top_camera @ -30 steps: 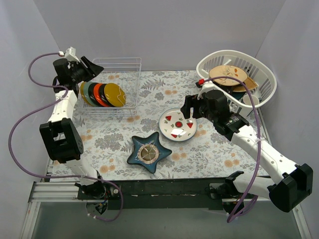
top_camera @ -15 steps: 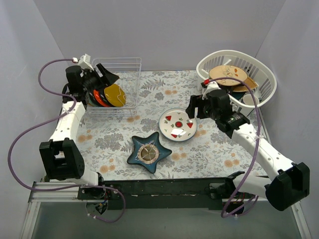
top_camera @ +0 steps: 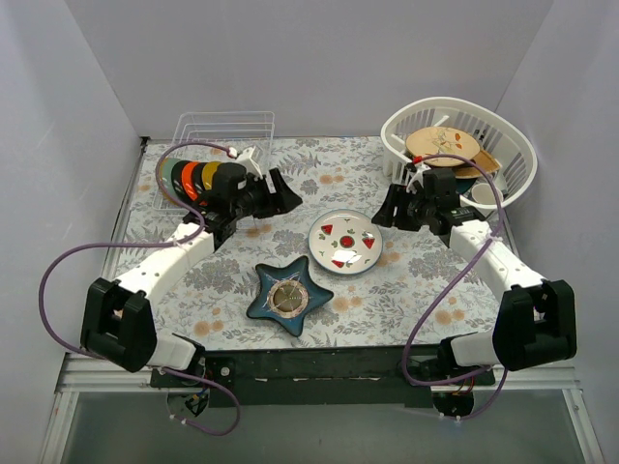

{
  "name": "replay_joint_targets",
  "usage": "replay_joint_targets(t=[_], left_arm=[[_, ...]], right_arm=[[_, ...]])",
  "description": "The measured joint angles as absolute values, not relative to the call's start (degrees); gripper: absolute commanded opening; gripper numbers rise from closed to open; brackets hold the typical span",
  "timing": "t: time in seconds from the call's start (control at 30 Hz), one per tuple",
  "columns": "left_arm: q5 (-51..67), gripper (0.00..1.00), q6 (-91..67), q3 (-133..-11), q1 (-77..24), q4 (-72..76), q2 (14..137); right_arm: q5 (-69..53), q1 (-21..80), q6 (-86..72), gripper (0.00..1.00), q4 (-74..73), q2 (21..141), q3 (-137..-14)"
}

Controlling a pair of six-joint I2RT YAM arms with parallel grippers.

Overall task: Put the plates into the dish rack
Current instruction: Pick up the plate at the center of the board.

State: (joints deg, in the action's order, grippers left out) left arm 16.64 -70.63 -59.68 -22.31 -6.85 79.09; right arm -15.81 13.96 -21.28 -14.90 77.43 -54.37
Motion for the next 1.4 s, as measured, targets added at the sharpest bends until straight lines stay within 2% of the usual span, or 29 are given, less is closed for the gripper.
replay_joint_targets(t=[0.17,0.37,0.5,0.63,1.3,1.4], left_arm=[[10.9,0.7,-71.4,-56.8,-27.3,-6.0,79.9],[7.6,0.7,-71.4,-56.8,-30.3,-5.3,82.8],[6.6,0.7,-71.6,-56.8,-31.4,-5.1,83.2],[6.1,0.7,-71.8,-56.8,-31.9,-4.7,83.2],[4.9,0.7,-73.4,-52.8,-32.1,-3.8,82.9],[4.9,0.7,-73.4,-52.8,-32.1,-3.8,82.8]], right_arm=[[-16.8,14.0,-21.7,0.59,-14.6,77.8,-53.5],[-11.8,14.0,-21.6,0.54,-15.2,78.6,-50.5],[-9.8,14.0,-21.3,0.42,-15.0,80.8,-49.2],[-9.2,14.0,-21.3,0.38,-14.5,82.6,-47.8],[-9.5,14.0,-21.3,0.36,-10.1,88.0,-47.0],[-10.0,14.0,-21.3,0.31,-9.1,89.0,-47.0]])
